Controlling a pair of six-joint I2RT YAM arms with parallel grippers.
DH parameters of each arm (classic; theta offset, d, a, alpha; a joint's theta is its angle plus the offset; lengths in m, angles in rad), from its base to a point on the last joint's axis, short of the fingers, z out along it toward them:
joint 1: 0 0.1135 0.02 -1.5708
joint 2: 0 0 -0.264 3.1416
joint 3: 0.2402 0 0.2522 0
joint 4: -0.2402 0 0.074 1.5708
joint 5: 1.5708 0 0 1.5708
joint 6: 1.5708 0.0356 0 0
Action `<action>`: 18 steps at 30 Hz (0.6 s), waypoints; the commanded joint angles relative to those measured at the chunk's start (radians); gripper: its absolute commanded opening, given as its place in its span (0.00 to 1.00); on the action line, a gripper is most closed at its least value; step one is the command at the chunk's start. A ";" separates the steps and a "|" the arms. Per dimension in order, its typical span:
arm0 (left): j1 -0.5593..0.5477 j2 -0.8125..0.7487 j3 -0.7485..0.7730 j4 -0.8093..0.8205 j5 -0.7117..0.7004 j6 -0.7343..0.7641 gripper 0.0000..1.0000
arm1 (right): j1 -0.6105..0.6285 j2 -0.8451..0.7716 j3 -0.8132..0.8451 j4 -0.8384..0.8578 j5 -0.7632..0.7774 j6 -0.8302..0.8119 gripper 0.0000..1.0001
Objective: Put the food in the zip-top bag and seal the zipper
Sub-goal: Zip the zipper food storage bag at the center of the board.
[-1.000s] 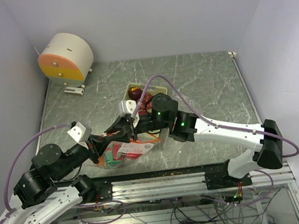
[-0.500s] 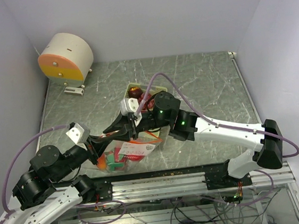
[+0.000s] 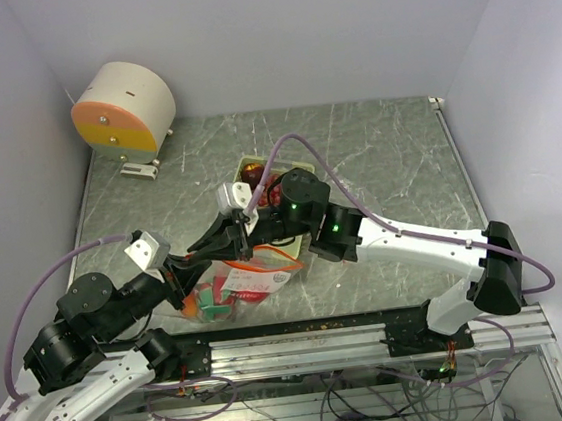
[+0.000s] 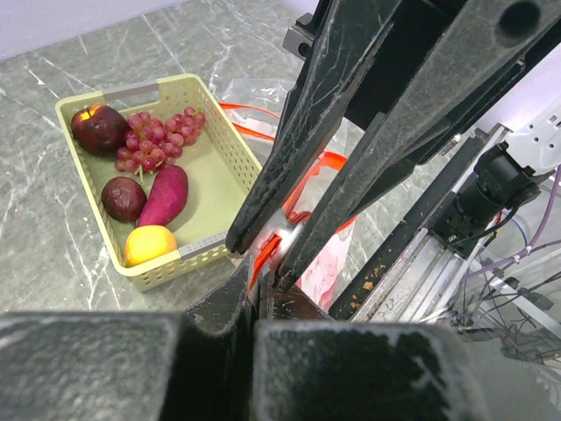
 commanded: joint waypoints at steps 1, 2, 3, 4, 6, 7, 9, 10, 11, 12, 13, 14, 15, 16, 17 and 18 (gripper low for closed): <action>0.004 -0.005 0.025 0.065 0.024 0.002 0.07 | -0.004 -0.012 0.008 0.010 -0.006 0.001 0.03; 0.004 -0.006 0.026 0.065 0.023 0.002 0.07 | -0.004 -0.014 0.005 0.010 0.000 0.002 0.04; 0.004 -0.007 0.025 0.065 0.021 0.004 0.07 | -0.005 -0.018 0.001 0.012 0.004 0.004 0.05; 0.003 -0.006 0.025 0.065 0.020 0.004 0.07 | -0.006 -0.022 -0.003 0.013 0.005 0.004 0.05; 0.005 -0.007 0.028 0.062 0.016 0.005 0.07 | -0.008 -0.026 -0.008 0.014 0.002 0.006 0.05; 0.004 -0.008 0.027 0.062 0.016 0.005 0.07 | -0.010 -0.027 -0.009 0.011 -0.001 0.005 0.05; 0.004 -0.009 0.027 0.062 0.014 0.007 0.07 | -0.011 -0.030 -0.012 0.003 -0.003 0.003 0.10; 0.004 -0.008 0.027 0.062 0.014 0.007 0.07 | -0.012 -0.033 -0.017 0.004 -0.004 0.003 0.15; 0.004 -0.008 0.027 0.062 0.013 0.007 0.07 | -0.013 -0.037 -0.023 0.007 -0.006 0.004 0.18; 0.004 -0.007 0.029 0.062 0.014 0.009 0.07 | -0.014 -0.042 -0.029 0.011 -0.011 0.004 0.20; 0.004 -0.007 0.029 0.061 0.013 0.008 0.07 | -0.016 -0.046 -0.035 0.016 -0.014 0.006 0.21; 0.003 -0.005 0.030 0.062 0.013 0.008 0.07 | -0.017 -0.052 -0.041 0.021 -0.016 0.008 0.22; 0.003 -0.005 0.031 0.062 0.013 0.009 0.07 | -0.019 -0.055 -0.046 0.025 -0.016 0.010 0.24; 0.004 -0.003 0.030 0.064 0.014 0.008 0.07 | -0.020 -0.058 -0.049 0.029 -0.016 0.011 0.25; 0.004 -0.003 0.030 0.065 0.014 0.010 0.07 | -0.021 -0.059 -0.050 0.030 -0.015 0.014 0.25; 0.005 -0.003 0.031 0.066 0.014 0.009 0.07 | -0.023 -0.059 -0.049 0.030 -0.014 0.016 0.25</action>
